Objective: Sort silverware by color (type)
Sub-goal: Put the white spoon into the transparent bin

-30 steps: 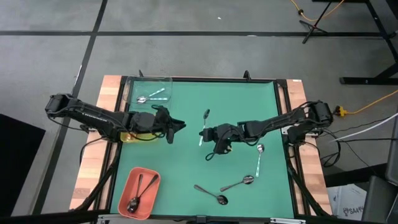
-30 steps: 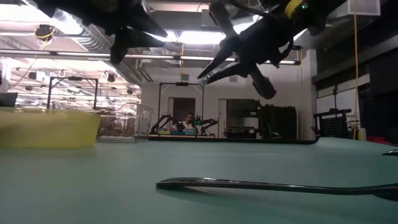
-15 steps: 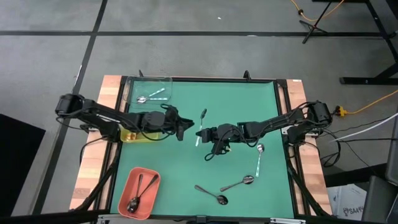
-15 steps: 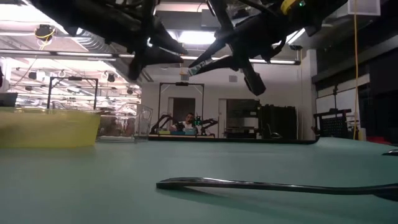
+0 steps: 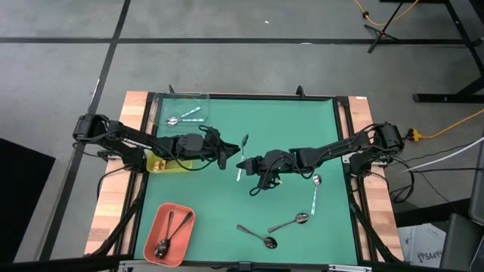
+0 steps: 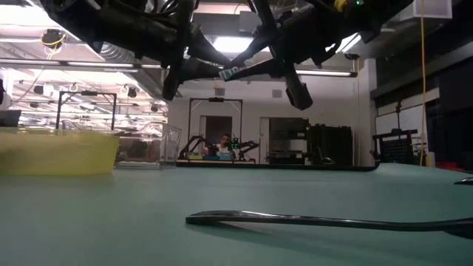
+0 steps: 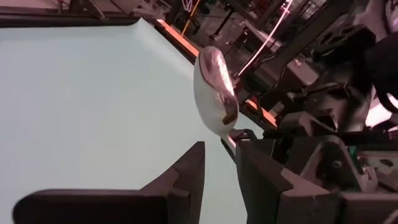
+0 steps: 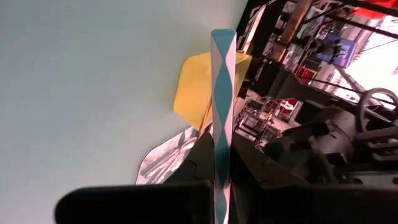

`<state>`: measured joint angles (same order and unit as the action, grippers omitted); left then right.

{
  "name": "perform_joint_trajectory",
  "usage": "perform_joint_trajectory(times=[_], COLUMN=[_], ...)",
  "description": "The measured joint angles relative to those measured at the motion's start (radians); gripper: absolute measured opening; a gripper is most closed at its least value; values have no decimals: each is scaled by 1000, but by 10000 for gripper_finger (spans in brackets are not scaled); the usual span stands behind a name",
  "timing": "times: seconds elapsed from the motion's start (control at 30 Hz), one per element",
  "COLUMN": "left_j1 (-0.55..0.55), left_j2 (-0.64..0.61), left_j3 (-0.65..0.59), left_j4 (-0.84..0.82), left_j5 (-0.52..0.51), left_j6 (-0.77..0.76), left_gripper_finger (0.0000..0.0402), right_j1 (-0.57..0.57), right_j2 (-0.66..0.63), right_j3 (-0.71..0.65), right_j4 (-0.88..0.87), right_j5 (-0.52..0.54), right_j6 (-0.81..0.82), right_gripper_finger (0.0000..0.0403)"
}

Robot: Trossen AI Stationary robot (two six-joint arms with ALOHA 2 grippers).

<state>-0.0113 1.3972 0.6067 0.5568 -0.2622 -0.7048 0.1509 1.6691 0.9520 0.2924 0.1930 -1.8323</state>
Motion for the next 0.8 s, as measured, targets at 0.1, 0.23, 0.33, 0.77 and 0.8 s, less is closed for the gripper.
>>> perform_joint_trajectory(times=[0.1,0.23,0.33,0.77,0.8], left_j1=[0,0,0,0,0], left_j2=[0,0,0,0,0], left_j3=[0,0,0,0,0], left_j4=[1,20,23,31,31], left_j5=[32,71,74,74,74], left_j6=[-1,-1,-3,-26,-27], left_gripper_finger=[85,85,85,85,85], right_j1=[0,0,0,-1,-1], right_j2=[0,0,0,0,0], right_j3=[0,0,0,0,0], right_j4=[10,10,25,71,71], right_j5=[-11,-11,-13,-31,-30], right_j6=[0,-5,-5,-6,-6], right_gripper_finger=[16,16,16,16,16])
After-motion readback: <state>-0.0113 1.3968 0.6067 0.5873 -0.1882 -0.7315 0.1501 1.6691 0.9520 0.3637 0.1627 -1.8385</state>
